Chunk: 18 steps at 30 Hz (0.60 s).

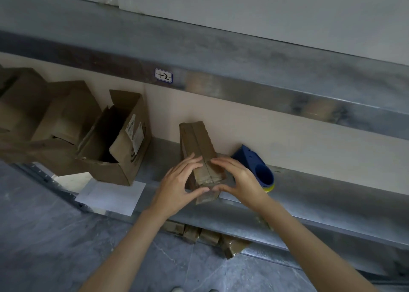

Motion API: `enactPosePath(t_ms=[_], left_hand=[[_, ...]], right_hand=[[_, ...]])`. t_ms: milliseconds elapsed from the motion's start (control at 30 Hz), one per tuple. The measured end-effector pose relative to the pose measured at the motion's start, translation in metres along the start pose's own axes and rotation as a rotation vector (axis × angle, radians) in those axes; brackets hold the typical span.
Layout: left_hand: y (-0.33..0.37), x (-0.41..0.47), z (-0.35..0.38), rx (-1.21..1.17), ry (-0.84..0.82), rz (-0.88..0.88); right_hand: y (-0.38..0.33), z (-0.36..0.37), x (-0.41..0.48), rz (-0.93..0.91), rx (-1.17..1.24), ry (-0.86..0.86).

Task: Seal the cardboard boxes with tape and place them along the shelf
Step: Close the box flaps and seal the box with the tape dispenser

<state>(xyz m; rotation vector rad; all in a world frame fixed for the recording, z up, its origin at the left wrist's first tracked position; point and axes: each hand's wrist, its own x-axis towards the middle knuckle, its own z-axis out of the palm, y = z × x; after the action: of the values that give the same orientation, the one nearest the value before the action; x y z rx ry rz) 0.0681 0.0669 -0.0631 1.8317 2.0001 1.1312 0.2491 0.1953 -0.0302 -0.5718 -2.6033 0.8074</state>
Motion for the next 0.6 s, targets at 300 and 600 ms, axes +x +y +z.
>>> enactPosePath(t_ms=[300,600], left_hand=[[-0.005,0.001,-0.003,-0.031,-0.035,0.023],[0.013,0.002,0.018,-0.111,0.219,-0.121]], right_hand=[[0.006,0.003,0.005,-0.063,0.0,0.042],[-0.009,0.014,0.006,0.046,0.061,0.167]])
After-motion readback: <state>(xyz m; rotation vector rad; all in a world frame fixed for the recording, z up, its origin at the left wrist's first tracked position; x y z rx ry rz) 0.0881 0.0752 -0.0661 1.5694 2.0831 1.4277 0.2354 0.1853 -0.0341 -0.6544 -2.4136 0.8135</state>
